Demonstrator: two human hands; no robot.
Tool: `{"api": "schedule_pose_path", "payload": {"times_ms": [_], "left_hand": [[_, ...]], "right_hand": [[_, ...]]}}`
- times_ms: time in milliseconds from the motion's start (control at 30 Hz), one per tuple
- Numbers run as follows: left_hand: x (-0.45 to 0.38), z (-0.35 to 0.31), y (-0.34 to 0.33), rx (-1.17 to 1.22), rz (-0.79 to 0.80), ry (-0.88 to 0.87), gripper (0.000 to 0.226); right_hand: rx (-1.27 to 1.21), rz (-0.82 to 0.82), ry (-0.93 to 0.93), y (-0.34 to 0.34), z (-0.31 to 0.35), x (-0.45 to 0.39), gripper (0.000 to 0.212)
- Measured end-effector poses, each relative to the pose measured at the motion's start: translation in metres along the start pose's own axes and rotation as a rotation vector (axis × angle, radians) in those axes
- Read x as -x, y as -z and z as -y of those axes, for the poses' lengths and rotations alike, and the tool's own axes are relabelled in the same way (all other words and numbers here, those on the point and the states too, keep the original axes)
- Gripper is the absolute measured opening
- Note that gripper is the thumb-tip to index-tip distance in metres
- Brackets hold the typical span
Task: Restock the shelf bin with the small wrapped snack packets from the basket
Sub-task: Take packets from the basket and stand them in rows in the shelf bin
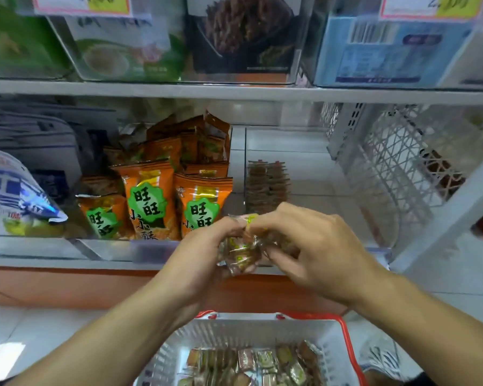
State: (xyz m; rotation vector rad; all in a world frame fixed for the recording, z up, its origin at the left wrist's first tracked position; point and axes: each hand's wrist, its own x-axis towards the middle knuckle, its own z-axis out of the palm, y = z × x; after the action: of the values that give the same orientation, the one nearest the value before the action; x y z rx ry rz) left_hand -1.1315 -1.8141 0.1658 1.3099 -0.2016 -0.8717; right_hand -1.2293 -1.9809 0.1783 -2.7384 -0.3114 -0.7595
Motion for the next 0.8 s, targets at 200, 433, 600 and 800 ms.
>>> {"api": "schedule_pose_path", "payload": {"times_ms": [200, 433, 600, 800], "left_hand": [[-0.008, 0.003, -0.001, -0.066, -0.073, -0.049, 0.024], [-0.001, 0.008, -0.002, -0.156, -0.046, -0.120, 0.031], [0.000, 0.014, -0.002, -0.193, -0.043, -0.163, 0.017], [-0.001, 0.015, 0.000, -0.158, -0.011, -0.149, 0.026]], "right_hand": [[-0.948, -0.146, -0.801, 0.009, -0.004, 0.006, 0.015], [-1.301, -0.045, -0.884, 0.024, -0.005, 0.002, 0.050], [-1.233, -0.032, -0.749, 0.019, -0.008, 0.011, 0.064], [-0.935, -0.027, -0.708, 0.016, -0.007, 0.009, 0.056]]}}
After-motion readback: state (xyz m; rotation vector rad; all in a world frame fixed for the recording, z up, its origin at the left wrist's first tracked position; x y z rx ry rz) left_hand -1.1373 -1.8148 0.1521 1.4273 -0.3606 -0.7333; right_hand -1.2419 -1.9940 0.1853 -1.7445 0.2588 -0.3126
